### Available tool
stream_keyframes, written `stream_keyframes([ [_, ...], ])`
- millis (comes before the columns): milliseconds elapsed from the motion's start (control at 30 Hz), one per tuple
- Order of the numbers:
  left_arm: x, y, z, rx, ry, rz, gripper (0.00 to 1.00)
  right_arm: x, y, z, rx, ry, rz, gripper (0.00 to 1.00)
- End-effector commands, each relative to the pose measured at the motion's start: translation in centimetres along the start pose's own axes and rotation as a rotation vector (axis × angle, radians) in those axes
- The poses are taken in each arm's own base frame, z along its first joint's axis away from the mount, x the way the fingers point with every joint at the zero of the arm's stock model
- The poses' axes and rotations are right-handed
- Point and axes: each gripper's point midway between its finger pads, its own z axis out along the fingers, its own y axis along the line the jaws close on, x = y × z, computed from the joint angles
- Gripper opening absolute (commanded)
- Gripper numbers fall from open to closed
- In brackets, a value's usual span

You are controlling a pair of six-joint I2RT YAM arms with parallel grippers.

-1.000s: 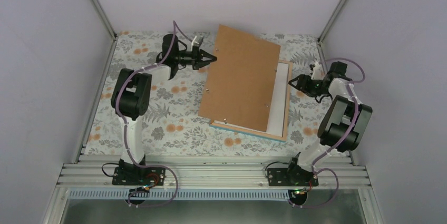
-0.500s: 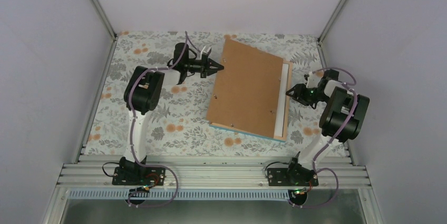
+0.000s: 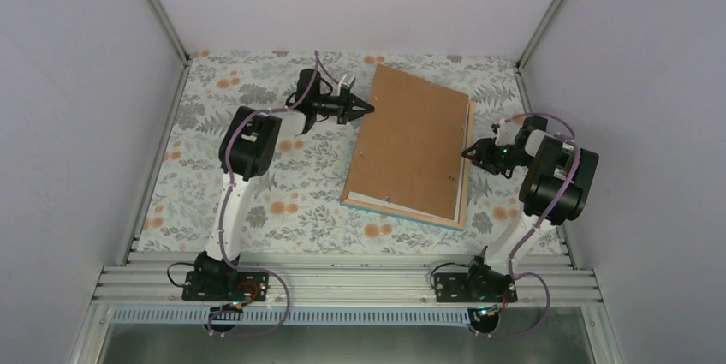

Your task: Put the photo into the frame

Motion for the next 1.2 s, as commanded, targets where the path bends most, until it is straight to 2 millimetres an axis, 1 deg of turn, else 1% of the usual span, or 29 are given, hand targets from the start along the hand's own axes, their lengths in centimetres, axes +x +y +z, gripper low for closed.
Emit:
stream_keyframes([
  [0,-0.5,-0.6,1.1,0.006,0.018,0.090,0.02,-0.4,-0.2,0.2,-0.008,-0.003,0.005,0.53],
  [100,-0.3,0.8,1.3,-0.023,0.018,0.065,0.02,-0.6,-0.1,0.1,-0.009,-0.003,0.005,0.53],
  [167,-0.3,1.4,1.4,-0.043,0.018,0.069,0.03,-0.6,-0.1,0.2,-0.011,-0.003,0.004,0.53],
  [200,-0.3,1.6,1.6,-0.057,0.020,0.076,0.08,-0.5,-0.1,0.2,-0.013,-0.002,0.005,0.53],
  [233,-0.4,1.6,1.7,-0.072,0.019,0.087,0.18,-0.6,-0.1,0.2,-0.012,-0.002,0.005,0.53],
  [300,-0.6,1.6,1.8,-0.112,0.016,0.105,0.35,-0.6,-0.1,0.2,-0.011,-0.003,0.001,0.53],
  [333,-0.5,1.8,1.8,-0.144,0.017,0.094,0.45,-0.7,-0.1,0.1,-0.012,-0.003,0.002,0.53],
  [367,-0.7,1.7,1.8,-0.173,0.013,0.116,0.56,-0.7,-0.1,0.2,-0.013,-0.002,0.003,0.53],
  [400,-0.8,1.6,1.7,-0.205,0.012,0.142,0.64,-0.8,-0.1,0.2,-0.013,-0.003,0.002,0.53],
  [500,-1.6,0.4,1.1,-0.318,-0.010,0.245,0.82,-0.9,-0.3,0.3,-0.013,0.002,0.002,0.54],
  [567,-1.8,0.2,0.5,-0.401,-0.017,0.302,0.88,-1.0,-0.4,0.4,-0.010,0.004,0.002,0.54],
  [600,-1.9,0.1,0.0,-0.453,-0.026,0.329,0.90,-1.2,-0.6,0.5,-0.010,0.006,0.002,0.55],
  [700,-1.4,0.3,-1.3,-0.587,-0.010,0.407,0.94,-1.9,-0.9,0.9,-0.014,0.010,0.007,0.57],
  [733,-1.0,0.7,-1.9,-0.633,0.003,0.413,0.95,-2.1,-0.8,1.1,-0.026,0.012,0.008,0.58],
  [800,-0.5,0.8,-3.1,-0.706,0.006,0.460,0.97,-2.3,-0.7,1.6,-0.042,0.020,0.009,0.58],
  [867,0.0,0.5,-4.3,-0.750,-0.008,0.503,1.00,-2.3,-0.1,2.2,-0.068,0.033,0.001,0.58],
  [933,0.7,0.2,-5.8,-0.760,-0.034,0.514,1.00,-2.0,0.7,2.9,-0.091,0.050,-0.011,0.57],
  [967,1.2,1.0,-7.1,-0.775,-0.044,0.488,0.99,-1.7,1.2,3.4,-0.104,0.062,-0.017,0.57],
  [1067,1.9,2.0,-10.4,-0.785,-0.080,0.426,0.93,-1.0,2.8,4.9,-0.155,0.098,-0.034,0.56],
  [1100,2.2,2.2,-11.3,-0.782,-0.085,0.410,0.90,-0.7,3.7,5.5,-0.172,0.114,-0.047,0.56],
  [1167,2.7,2.6,-13.5,-0.838,-0.091,0.431,0.87,-0.2,5.0,6.6,-0.206,0.141,-0.060,0.56],
])
